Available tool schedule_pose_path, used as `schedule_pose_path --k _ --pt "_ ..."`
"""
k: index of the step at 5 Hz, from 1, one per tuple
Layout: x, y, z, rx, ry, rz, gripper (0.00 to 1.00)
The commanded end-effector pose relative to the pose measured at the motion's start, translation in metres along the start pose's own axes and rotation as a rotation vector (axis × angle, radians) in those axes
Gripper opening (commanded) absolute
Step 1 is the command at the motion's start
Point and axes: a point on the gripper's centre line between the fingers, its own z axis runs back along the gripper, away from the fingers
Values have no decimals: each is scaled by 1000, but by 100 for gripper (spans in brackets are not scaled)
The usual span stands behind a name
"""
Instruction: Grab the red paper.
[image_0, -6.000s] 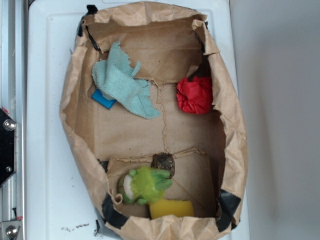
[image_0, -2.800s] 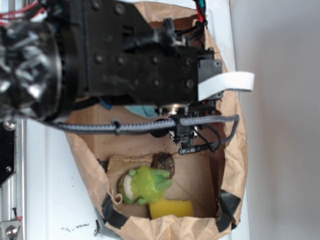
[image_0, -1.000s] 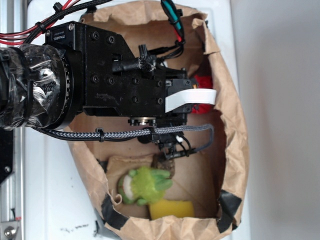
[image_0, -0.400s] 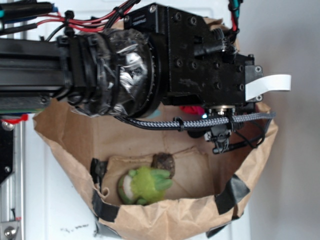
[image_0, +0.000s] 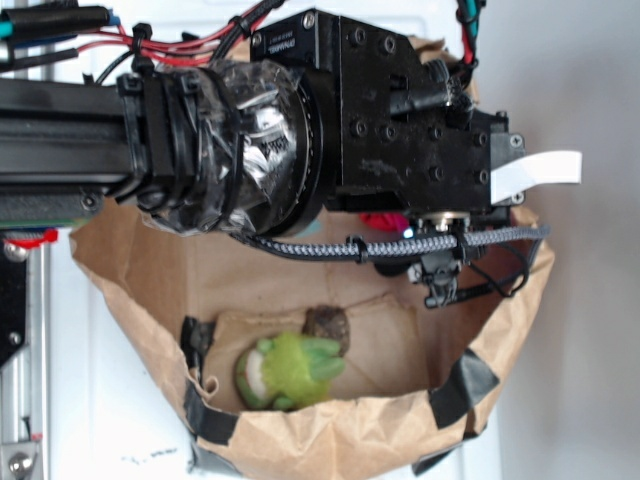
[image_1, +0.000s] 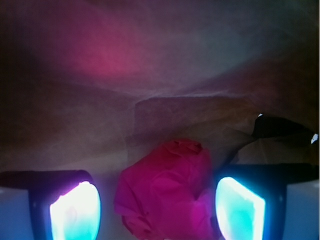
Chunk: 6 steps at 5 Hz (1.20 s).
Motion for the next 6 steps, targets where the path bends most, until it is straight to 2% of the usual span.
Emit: schedule_pose_path --k 1,3,4,5,6 --pt "27 -8 3 4 -71 23 100" --pt "25 -22 -24 -10 -90 66 100" --pt "24 -26 -26 -16 -160 63 0" --pt "21 -24 -18 -44 -180 46 0" --pt "19 -20 -8 -53 -171 33 0"
